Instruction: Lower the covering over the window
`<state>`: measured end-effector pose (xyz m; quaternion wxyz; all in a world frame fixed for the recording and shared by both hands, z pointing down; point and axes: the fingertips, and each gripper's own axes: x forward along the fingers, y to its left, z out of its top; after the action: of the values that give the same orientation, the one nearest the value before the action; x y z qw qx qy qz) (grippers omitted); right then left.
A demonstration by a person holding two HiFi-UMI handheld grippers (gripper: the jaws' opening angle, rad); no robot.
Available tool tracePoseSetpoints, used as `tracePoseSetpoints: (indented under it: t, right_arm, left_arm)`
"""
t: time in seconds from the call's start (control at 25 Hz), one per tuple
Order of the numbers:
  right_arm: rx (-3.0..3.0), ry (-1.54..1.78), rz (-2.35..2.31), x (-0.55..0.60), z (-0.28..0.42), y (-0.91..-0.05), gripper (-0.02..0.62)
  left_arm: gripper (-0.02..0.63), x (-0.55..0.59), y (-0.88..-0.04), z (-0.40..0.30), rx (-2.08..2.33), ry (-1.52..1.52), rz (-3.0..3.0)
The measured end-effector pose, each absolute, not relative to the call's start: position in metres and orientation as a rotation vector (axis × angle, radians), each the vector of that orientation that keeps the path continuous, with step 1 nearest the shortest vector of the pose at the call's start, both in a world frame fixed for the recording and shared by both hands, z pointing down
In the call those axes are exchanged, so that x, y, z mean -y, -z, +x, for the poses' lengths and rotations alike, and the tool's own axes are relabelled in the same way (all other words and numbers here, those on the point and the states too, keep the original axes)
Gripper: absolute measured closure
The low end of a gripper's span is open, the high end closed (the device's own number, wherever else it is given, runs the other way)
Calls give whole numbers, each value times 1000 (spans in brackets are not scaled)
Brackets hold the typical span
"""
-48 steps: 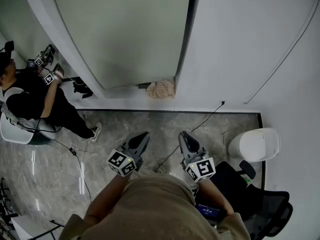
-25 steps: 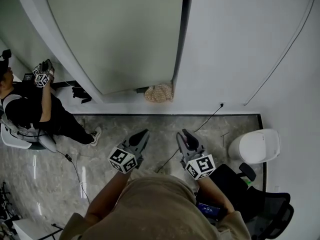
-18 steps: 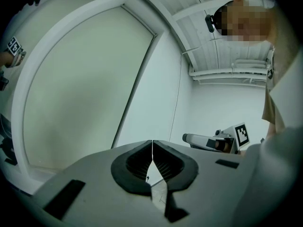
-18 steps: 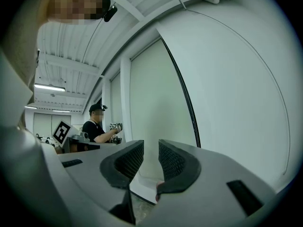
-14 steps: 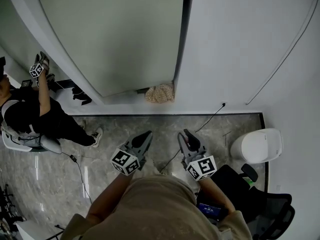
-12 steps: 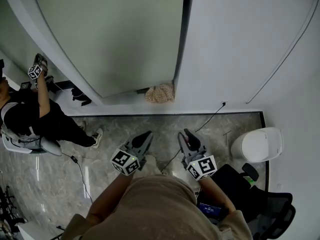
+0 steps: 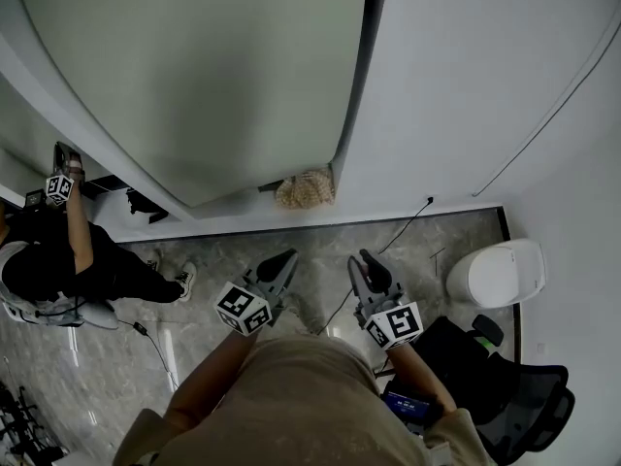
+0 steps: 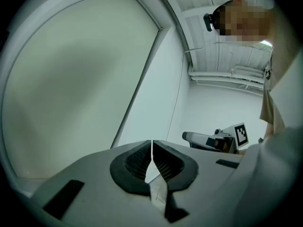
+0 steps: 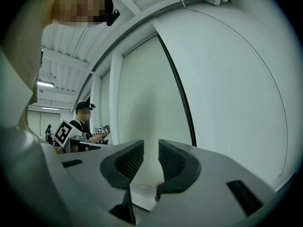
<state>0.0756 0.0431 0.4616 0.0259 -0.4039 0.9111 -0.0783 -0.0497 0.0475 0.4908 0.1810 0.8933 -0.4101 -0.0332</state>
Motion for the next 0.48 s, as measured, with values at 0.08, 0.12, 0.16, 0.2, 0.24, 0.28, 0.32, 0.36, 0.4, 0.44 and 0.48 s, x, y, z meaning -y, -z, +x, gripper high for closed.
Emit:
tracePoseSetpoints:
  t: [0.08,0.12,0.16,0.2,0.24,0.28,0.32,0.36,0.4,0.44,0.48]
  right_arm:
    - [-2793,231,-1284,-29,73,-460,512]
    - [-2780,222,-1301,-23,71,-458,512]
    - [-2768,212,-1315,-18,68,-457,512]
    - [-2757,200,-1327,-14,65,-456,512]
    - [-2748,189,-1340,-10,61,-455,512]
    - [-2741,177,-1353,-6,58,-455,512]
    - [-2735,166,-1368,-2,55,-456,512]
    - [-2729,157,-1384,2,53,-457,512]
    - [-2725,151,-1398,6,50,-457,512]
    - [-2722,148,-1412,8,48,-459,512]
    - [-2720,146,-1426,10,45,-460,512]
  left_arm:
    - [588,-34,-490,-55,1135,93,2537]
    - [588,-28,-490,-59,1125,94,2542]
    - [588,-24,-491,-63,1115,95,2545]
    - [588,-19,-492,-67,1105,97,2546]
    - [588,-14,-494,-72,1096,100,2546]
    - [588,-10,-497,-76,1087,104,2544]
    - [588,-5,-500,-81,1078,109,2542]
    - [588,0,-503,-84,1069,114,2539]
    - [588,5,-506,-88,1060,117,2536]
    - [588,8,-509,-91,1050,119,2534]
    - [588,11,-511,-94,1039,120,2534]
